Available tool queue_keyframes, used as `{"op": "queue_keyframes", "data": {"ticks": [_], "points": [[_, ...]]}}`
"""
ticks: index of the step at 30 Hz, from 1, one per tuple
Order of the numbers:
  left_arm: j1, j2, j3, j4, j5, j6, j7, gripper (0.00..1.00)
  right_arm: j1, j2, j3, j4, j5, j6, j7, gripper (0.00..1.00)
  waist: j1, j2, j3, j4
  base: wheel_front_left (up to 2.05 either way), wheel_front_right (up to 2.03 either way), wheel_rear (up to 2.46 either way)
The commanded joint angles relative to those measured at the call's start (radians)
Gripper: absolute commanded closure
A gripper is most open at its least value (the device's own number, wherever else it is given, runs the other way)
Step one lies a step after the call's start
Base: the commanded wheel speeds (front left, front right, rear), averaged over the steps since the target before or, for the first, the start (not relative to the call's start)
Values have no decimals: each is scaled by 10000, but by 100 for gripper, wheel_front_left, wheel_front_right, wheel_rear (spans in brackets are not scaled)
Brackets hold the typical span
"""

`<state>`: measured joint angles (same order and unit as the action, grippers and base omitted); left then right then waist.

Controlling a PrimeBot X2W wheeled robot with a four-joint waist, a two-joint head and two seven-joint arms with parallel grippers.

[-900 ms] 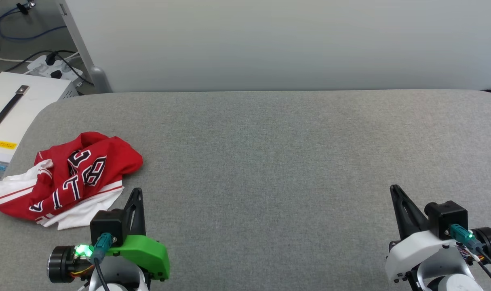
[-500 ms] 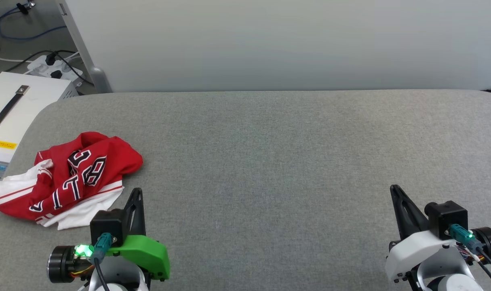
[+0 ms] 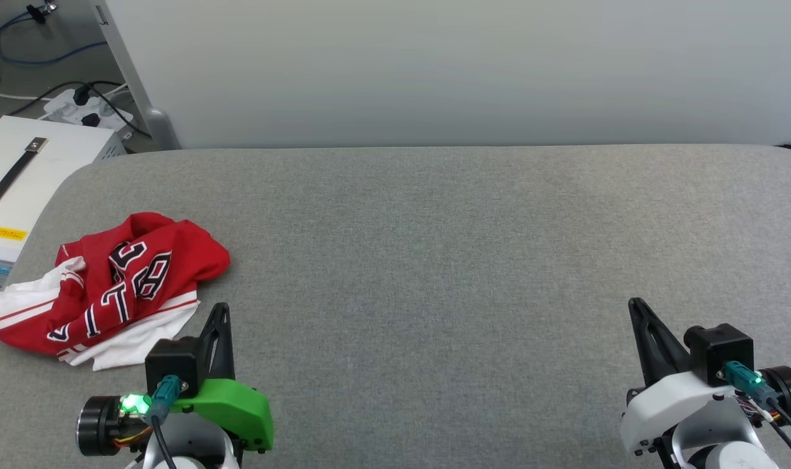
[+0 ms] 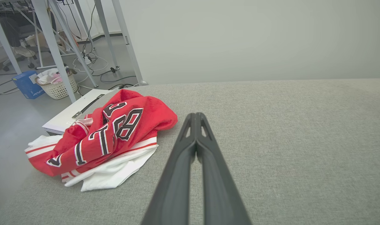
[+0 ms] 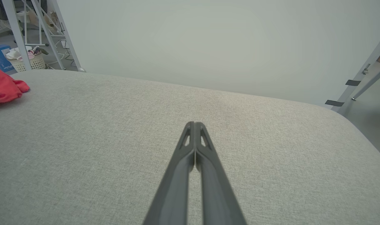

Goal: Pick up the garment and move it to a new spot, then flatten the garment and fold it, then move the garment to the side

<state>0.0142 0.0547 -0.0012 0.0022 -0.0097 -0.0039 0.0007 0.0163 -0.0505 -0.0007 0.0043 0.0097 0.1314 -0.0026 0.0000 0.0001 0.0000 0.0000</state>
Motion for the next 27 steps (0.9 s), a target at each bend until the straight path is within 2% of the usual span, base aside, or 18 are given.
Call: {"op": "queue_keyframes", "data": {"ticks": [1,15,16,27], "points": [[-142,-45,12,-22,97,39,-7,100,-163,3,7,-43,-97,-7,26,100,0,-1,0,0,0,0,0],[-142,-45,12,-22,97,39,-7,100,-163,3,7,-43,-97,-7,26,100,0,-1,0,0,0,0,0],[2,0,0,2,-3,1,-2,0,2,0,1,2,5,2,-2,0,0,-1,0,0,0,0,0],[-11,-3,-26,-44,-74,117,-157,0,1,0,-92,-47,143,1,-155,0,0,-1,14,-1,0,0,0]]}}
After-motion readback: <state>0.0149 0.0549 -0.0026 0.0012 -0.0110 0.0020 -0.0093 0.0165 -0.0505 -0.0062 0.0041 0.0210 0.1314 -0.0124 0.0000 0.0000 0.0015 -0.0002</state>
